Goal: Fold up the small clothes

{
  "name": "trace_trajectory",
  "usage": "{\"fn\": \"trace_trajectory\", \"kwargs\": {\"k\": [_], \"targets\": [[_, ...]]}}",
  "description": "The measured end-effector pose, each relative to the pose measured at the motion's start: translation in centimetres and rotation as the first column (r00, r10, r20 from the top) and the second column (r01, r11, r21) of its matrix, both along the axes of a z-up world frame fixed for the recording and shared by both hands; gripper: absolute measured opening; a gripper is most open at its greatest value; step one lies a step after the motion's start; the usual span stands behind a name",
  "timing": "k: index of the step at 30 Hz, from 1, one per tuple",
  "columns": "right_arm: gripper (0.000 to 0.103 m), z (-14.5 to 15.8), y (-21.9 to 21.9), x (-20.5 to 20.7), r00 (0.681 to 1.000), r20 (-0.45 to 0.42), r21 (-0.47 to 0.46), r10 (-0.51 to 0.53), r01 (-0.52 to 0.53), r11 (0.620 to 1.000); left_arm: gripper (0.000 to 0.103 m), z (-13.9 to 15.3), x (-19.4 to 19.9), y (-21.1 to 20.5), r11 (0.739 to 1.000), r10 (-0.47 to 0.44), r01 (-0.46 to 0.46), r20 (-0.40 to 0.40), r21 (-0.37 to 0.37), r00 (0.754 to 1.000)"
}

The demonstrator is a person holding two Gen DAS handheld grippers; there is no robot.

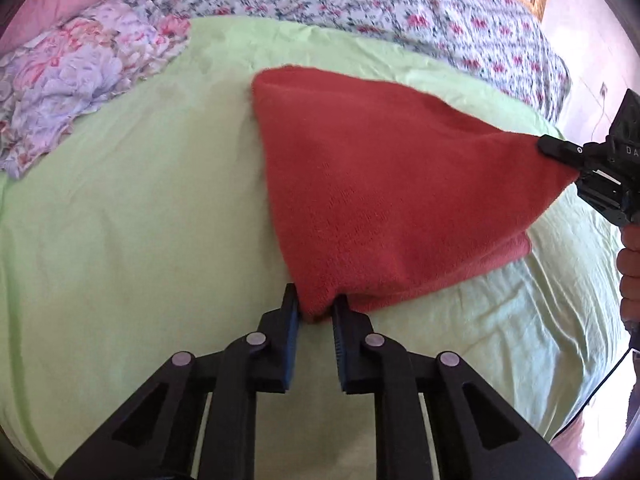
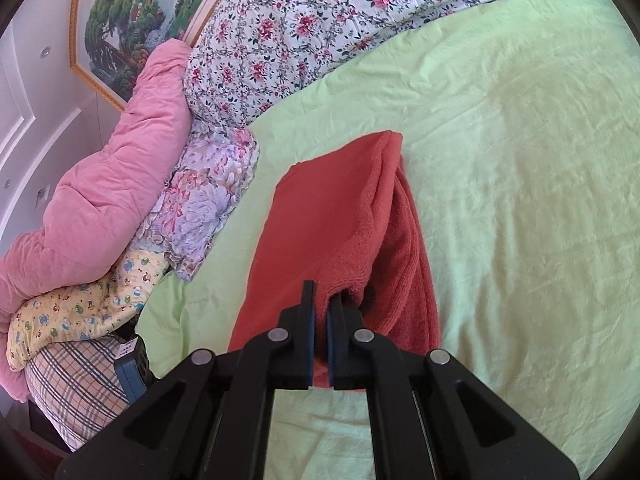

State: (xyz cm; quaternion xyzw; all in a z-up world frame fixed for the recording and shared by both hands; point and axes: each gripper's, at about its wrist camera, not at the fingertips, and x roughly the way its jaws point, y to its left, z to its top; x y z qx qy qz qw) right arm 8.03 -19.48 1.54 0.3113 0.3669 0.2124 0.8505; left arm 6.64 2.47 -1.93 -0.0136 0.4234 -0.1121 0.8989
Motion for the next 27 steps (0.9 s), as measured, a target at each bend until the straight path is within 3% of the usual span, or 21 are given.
{"fn": "trace_trajectory", "kwargs": {"k": [5, 10, 13, 18, 20, 22, 25, 27], "targets": [[0.005, 1.5, 0.0, 0.6, 1.000, 0.025, 0.043, 0.008, -0.009, 0.999, 0.013, -0.3, -0.3, -1.0, 0.998, -0.021, 0.020, 0.007, 0.064, 1.000], [0.005, 3.8, 1.4, 1.7, 0.997, 0.069, 0.035, 0.031, -0.033, 0.999, 0.014, -0.3, 0.6, -1.0, 0.999, 0.012, -0.011, -0.029, 0.033, 1.000], [0.005, 5.1, 2.1, 2.0, 0.994, 0.099, 0.040, 0.046, -0.050, 0.998, 0.016, 0.0, 0.6, -1.9, 0.996, 0.008, -0.008, 0.003, 0.094, 1.000], [0.005, 5.8, 1.9, 1.0, 0.990, 0.133, 0.011, 0.047, -0.049, 0.999, 0.011, 0.9, 0.4, 0.8, 0.995, 0.096, -0.097, 0.049, 0.004, 0.994], [0.005, 4.2, 1.4, 0.1, 0.994, 0.106, -0.054, 0.034, -0.029, 0.998, 0.010, 1.0, 0.3, 1.3, 0.995, 0.098, -0.098, 0.050, -0.021, 0.994], [0.005, 0.4, 0.9, -0.4, 1.000, 0.005, -0.126, 0.003, -0.002, 0.992, 0.008, 0.4, 0.4, 1.1, 0.995, 0.095, -0.095, 0.024, -0.020, 0.995], [0.005, -4.7, 0.0, -0.5, 0.992, -0.122, -0.155, -0.034, 0.015, 0.988, 0.007, 0.2, 0.0, 0.2, 0.996, 0.089, -0.089, 0.018, 0.010, 0.996], [0.004, -5.2, -0.6, -0.8, 0.992, -0.119, -0.150, -0.045, 0.027, 0.988, 0.007, 0.4, -0.4, 0.0, 0.996, 0.084, -0.084, 0.018, 0.018, 0.996]]}}
